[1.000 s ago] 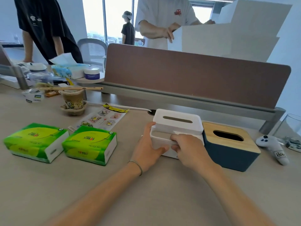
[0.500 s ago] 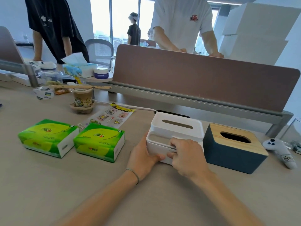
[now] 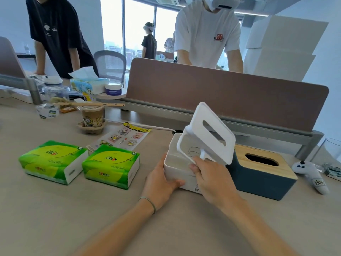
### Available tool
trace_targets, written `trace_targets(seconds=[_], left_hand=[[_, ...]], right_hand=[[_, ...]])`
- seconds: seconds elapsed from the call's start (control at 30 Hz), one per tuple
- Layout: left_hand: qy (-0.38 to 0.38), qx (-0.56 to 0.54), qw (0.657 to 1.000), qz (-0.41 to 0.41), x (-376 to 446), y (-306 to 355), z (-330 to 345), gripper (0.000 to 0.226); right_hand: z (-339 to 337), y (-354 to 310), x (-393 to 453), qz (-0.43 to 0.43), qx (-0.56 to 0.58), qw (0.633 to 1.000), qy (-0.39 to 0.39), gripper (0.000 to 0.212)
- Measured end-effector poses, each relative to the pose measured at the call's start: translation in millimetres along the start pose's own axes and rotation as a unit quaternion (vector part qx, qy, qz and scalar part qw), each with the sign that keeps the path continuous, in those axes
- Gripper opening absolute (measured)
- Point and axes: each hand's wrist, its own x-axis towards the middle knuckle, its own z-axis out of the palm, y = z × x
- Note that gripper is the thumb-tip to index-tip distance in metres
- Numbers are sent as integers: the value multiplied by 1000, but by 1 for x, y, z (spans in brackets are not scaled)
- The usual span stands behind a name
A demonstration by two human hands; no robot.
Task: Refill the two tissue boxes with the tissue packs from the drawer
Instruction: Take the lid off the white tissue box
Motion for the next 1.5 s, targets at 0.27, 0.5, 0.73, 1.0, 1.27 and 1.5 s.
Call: trace_targets(seconds=[0.27, 0.5, 0.73, 1.0, 1.27, 1.5], left_hand=[[51, -139, 988, 36, 17, 30, -45, 58], [49, -155, 983, 85, 27, 115, -44, 31], [14, -179, 982, 51, 21, 121, 20, 12], [-82, -214, 973, 9, -17, 154, 123, 12], [-185, -205, 960, -50, -54, 154, 223, 15], [-179, 16, 984, -2, -63, 132, 269, 22]], right_hand=[[-22, -7, 10, -80, -109, 990, 47, 18], [-50, -5, -7, -131, -172, 976, -13, 22], [-88, 30, -51, -56, -127, 987, 76, 38], [-140, 103, -94, 1, -202, 976, 83, 51], [-157, 163, -170, 85, -196, 977, 24, 51], [-141, 210, -210, 142, -150, 978, -28, 62]])
